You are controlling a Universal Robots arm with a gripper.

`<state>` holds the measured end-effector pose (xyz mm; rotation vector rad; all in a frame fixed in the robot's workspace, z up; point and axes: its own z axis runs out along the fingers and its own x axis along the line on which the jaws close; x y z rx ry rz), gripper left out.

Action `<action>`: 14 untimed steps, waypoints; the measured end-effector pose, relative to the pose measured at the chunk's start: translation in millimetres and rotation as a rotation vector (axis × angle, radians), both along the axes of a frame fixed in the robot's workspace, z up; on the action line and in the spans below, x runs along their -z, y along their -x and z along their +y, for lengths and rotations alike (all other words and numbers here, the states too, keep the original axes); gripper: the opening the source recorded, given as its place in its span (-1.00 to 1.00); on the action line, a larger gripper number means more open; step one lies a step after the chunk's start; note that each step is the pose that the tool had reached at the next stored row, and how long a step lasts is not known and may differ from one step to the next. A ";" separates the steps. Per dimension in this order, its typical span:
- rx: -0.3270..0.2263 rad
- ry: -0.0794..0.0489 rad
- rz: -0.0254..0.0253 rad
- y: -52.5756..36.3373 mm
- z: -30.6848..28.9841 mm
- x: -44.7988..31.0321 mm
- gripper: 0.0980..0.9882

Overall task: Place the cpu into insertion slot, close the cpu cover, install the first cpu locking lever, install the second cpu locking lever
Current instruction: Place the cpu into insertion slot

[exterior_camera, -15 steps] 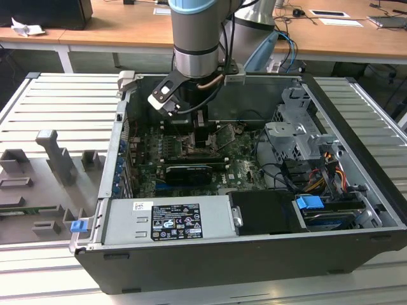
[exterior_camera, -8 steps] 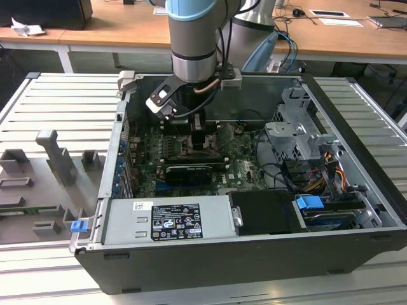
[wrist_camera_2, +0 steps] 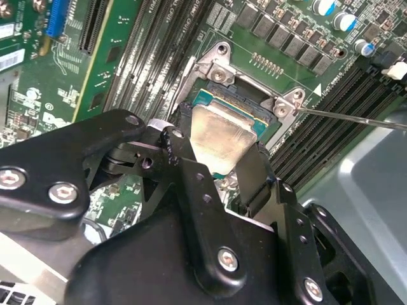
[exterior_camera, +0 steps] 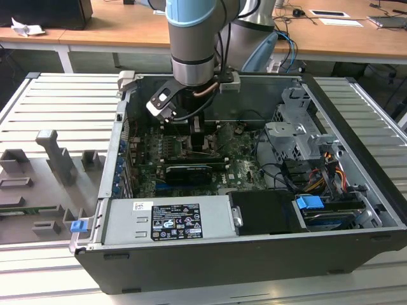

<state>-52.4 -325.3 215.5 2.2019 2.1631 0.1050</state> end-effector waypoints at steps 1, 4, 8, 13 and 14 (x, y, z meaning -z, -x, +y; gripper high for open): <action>0.000 0.000 0.0000 0.0 0.3 0.7 -0.04; 0.001 0.000 0.0001 0.0 1.7 3.4 -0.04; 0.002 0.000 0.0000 -0.1 2.8 5.2 -0.04; 0.002 0.000 0.0000 -0.5 2.9 5.5 -0.04; 0.002 0.000 -0.0001 -0.7 2.9 5.6 -0.04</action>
